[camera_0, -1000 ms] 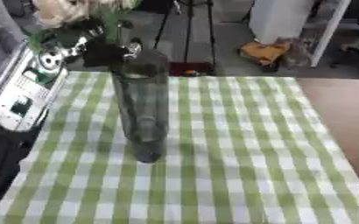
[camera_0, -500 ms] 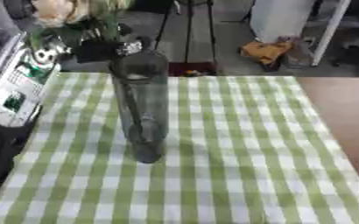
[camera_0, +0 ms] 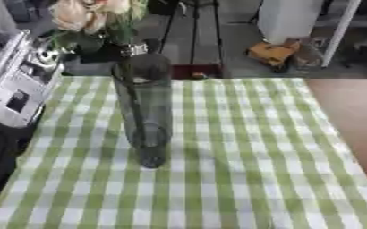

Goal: Arrange flowers into the vase.

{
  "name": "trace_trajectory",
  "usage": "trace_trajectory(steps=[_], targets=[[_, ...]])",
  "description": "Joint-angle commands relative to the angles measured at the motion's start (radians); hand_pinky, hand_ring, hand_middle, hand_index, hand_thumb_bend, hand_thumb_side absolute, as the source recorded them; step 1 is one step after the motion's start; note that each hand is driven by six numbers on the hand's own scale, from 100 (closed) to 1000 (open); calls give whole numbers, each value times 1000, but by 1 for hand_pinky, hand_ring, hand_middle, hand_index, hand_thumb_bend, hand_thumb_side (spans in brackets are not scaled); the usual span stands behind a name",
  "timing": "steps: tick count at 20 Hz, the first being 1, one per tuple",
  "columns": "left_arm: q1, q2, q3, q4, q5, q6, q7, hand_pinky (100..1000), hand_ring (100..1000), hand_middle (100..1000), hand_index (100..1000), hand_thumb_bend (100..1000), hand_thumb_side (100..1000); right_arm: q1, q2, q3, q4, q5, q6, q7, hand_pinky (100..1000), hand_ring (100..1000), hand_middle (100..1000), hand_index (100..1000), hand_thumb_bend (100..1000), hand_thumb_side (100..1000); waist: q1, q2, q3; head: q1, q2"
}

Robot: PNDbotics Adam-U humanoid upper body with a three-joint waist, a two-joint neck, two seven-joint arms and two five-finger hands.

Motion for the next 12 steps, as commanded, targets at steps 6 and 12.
trace_trajectory(steps=[6, 12], targets=[[-20, 45, 6, -11, -33, -23, -42, 887, 1000, 1000, 1000, 505, 985, -9, -21, 0, -15, 9, 3, -8, 604, 718, 630, 720, 100, 782, 1, -19, 5, -3, -9], [-14, 57, 10, -20, -4, -29, -64, 886, 1000, 1000, 1000, 517, 1000, -9, -21, 1, -15, 10, 4, -11, 604, 718, 630, 720, 100, 784, -3, -22, 6, -3, -12]])
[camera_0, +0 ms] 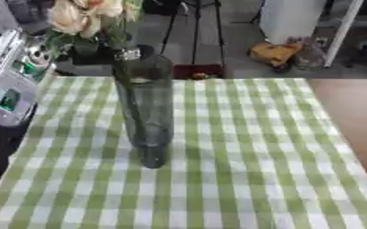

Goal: Arrange flowers into the vase.

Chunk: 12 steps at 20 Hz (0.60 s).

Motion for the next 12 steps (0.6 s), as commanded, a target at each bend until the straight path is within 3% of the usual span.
trace_trajectory(steps=[1, 12], targets=[[-16, 36, 11, -23, 12, -1, -10, 886, 1000, 1000, 1000, 520, 1000, -9, -19, 1, -15, 7, 0, -3, 604, 718, 630, 720, 100, 784, -1, -22, 1, -2, -12], [24, 83, 23, -74, 79, 11, 23, 872, 1000, 1000, 1000, 505, 1000, -9, -21, -2, -15, 9, 1, -9, 604, 718, 630, 720, 100, 784, -10, -23, 6, -10, -14]])
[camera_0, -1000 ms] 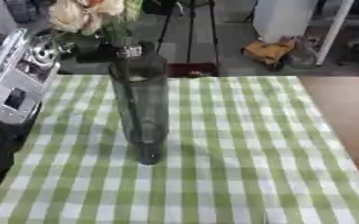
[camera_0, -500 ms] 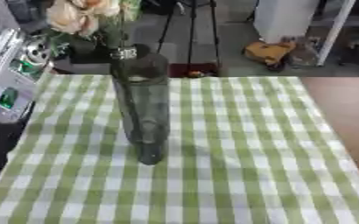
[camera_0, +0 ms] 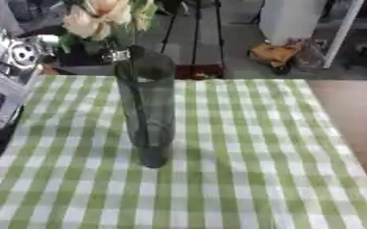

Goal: Arrange flowers into the vase.

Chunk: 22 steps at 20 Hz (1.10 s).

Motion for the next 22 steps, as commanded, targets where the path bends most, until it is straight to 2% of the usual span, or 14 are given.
trace_trajectory(steps=[1, 22], targets=[[-9, 41, 16, -35, 25, 6, 18, 872, 1000, 1000, 1000, 503, 1000, -10, -22, -2, -15, 6, 1, -5, 604, 718, 630, 720, 100, 786, 0, -23, 1, -4, -15], [87, 145, 38, -149, 79, 3, -3, 877, 1000, 1000, 1000, 471, 1000, -14, -27, -5, -15, 11, -6, -22, 604, 716, 631, 720, 100, 789, -14, -28, 7, -16, -4]])
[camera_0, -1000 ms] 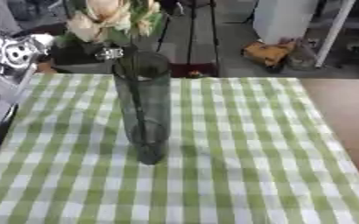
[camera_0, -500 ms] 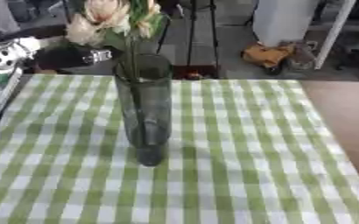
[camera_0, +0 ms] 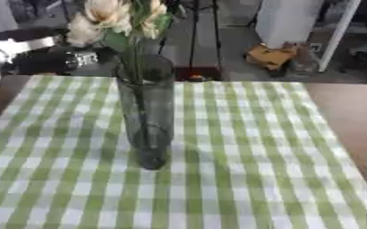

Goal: Arrange flowers into the vase.

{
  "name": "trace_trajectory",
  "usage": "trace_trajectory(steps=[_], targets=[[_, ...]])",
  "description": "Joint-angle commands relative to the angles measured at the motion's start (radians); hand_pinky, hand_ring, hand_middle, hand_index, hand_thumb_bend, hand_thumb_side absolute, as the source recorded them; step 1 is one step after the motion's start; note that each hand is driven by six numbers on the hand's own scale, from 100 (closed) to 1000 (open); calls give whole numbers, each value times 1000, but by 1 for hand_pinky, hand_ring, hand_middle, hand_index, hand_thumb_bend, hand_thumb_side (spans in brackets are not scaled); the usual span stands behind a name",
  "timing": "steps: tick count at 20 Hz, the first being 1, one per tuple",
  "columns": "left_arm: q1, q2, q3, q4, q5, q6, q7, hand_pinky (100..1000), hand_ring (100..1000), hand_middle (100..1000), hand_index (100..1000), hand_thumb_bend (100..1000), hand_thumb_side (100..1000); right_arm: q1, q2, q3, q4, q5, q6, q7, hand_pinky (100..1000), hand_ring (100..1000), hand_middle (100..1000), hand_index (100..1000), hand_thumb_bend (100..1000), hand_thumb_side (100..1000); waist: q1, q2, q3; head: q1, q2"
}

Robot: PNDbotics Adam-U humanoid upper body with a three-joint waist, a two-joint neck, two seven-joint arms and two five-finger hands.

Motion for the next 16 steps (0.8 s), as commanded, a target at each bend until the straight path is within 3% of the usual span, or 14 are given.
trace_trajectory(steps=[1, 11, 14, 16], targets=[[1, 45, 23, -42, 12, 1, -5, 877, 1000, 1000, 1000, 467, 1000, -14, -25, -5, -15, 10, -2, -5, 604, 716, 631, 721, 100, 789, 2, -23, 2, -6, 3], [92, 98, 91, -207, 70, 8, 38, 840, 1000, 978, 1000, 379, 986, -15, -27, -8, -15, 13, -7, -14, 604, 715, 631, 720, 100, 789, -6, -25, 12, -19, 5], [111, 103, 145, -298, 127, 17, 119, 801, 997, 953, 1000, 313, 950, -16, -28, -10, -15, 14, -9, -18, 605, 715, 631, 721, 100, 790, -11, -26, 16, -29, 14], [128, 100, 175, -372, 177, 34, 211, 773, 987, 932, 1000, 345, 916, -16, -28, -11, -15, 14, -11, -21, 604, 715, 631, 721, 100, 790, -14, -26, 20, -33, 18]])
